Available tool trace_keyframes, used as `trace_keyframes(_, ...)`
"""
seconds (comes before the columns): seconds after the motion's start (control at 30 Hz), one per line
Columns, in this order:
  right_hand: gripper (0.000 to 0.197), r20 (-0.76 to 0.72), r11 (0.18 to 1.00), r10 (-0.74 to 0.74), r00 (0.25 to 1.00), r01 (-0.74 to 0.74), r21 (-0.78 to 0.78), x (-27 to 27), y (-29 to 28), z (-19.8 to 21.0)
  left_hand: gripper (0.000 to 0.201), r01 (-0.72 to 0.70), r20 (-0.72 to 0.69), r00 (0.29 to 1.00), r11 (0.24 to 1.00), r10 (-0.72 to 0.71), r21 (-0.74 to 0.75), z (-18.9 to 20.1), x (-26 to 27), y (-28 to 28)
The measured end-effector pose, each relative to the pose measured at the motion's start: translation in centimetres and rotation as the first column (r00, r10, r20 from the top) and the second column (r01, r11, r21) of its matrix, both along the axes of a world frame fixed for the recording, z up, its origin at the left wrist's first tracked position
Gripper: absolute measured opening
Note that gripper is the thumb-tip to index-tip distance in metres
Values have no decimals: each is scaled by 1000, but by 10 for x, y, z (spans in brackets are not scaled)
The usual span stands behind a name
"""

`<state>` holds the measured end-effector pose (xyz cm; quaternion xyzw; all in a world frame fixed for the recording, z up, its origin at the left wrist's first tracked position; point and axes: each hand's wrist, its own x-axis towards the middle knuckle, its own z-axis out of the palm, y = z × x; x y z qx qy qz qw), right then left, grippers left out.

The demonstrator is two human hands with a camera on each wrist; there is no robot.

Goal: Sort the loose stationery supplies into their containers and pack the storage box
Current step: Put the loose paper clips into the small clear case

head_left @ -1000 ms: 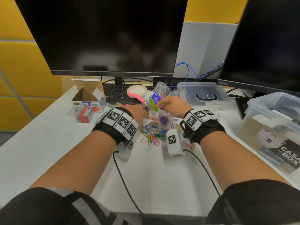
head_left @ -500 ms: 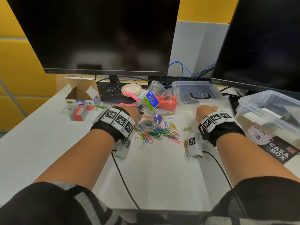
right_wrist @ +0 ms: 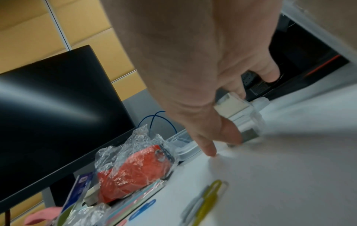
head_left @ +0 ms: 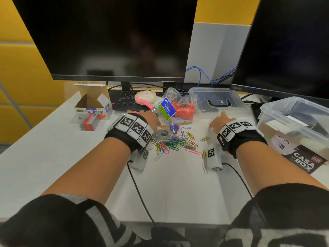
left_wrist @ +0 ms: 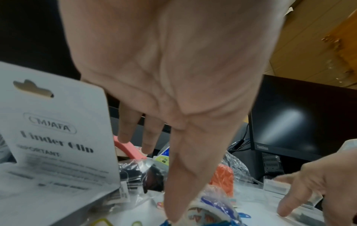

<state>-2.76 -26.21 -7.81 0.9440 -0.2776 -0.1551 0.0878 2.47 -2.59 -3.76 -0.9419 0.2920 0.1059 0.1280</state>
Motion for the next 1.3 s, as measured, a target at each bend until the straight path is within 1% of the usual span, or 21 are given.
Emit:
trace_keyframes(0.07,50,12,999,50,999,-50,-12,16,-22,-22,50,55,-25,998,998,-55,16,1,0,-2)
trace_keyframes(0.1,48,35,999,53,998,-53,-9,13,-20,-19,51,64,-35,997,998,-63,16,0,2,-3)
trace_keyframes(0.2,34,107,998,54,993,-58,34,-8,6,9,54,56,-72,996,998,-56,-2,-5,7,-2)
trace_keyframes(0.3,34,152,995,50,987,-62,75,-19,12,28,54,36,-81,996,999,-37,-18,-7,8,-2)
trace_keyframes(0.37,37,218,991,53,975,-78,109,-24,17,44,46,3,-54,999,998,-7,-68,-4,4,-5)
trace_keyframes(0.43,36,315,986,81,946,-123,116,-27,26,62,32,-33,17,999,979,38,-200,3,1,-9)
trace_keyframes(0.47,36,356,982,104,929,-152,109,-27,33,71,30,-38,28,998,950,49,-309,6,0,-10)
trace_keyframes(0.5,36,378,976,141,915,-191,100,-28,41,81,31,-38,5,999,893,45,-447,9,-1,-12)
trace_keyframes(0.57,39,377,950,241,894,-296,95,-30,56,97,39,-96,-132,991,713,5,-694,16,-5,-13)
trace_keyframes(0.63,42,404,899,310,861,-404,169,-35,74,110,47,-155,-231,970,544,-74,-825,21,-8,-12)
trace_keyframes(0.73,40,531,766,294,795,-529,367,-39,90,116,51,-237,-325,925,371,-195,-898,20,-9,-6)
trace_keyframes(0.8,37,614,663,204,762,-569,486,-38,94,111,47,-345,-399,876,227,-270,-911,17,-10,3)
trace_keyframes(0.87,37,686,593,87,722,-591,547,-32,96,102,42,-487,-476,807,63,-349,-871,14,-11,15)
trace_keyframes(0.9,38,710,565,24,704,-595,571,-28,95,96,41,-531,-498,781,20,-377,-847,12,-11,20)
trace_keyframes(0.97,39,708,491,-109,698,-581,649,-20,94,83,38,-570,-524,732,29,-436,-821,4,-9,30)
trace_keyframes(1.03,36,650,403,-193,735,-545,735,-17,95,70,37,-601,-560,686,73,-465,-796,-3,-10,36)
trace_keyframes(1.07,34,620,363,-223,752,-526,769,-16,95,63,41,-620,-586,671,90,-454,-780,-8,-10,38)
trace_keyframes(1.13,28,576,318,-312,756,-488,813,-15,96,50,49,-648,-613,671,72,-417,-758,-17,-7,39)
trace_keyframes(1.17,24,567,335,-355,743,-465,820,-15,95,43,49,-653,-613,686,39,-391,-756,-22,-4,39)
trace_keyframes(1.2,21,565,383,-373,736,-433,816,-15,94,37,48,-655,-611,704,1,-363,-755,-26,-2,39)
trace_keyframes(1.3,11,540,557,-272,797,-327,763,-15,94,19,37,-620,-567,764,-110,-308,-777,-34,4,36)
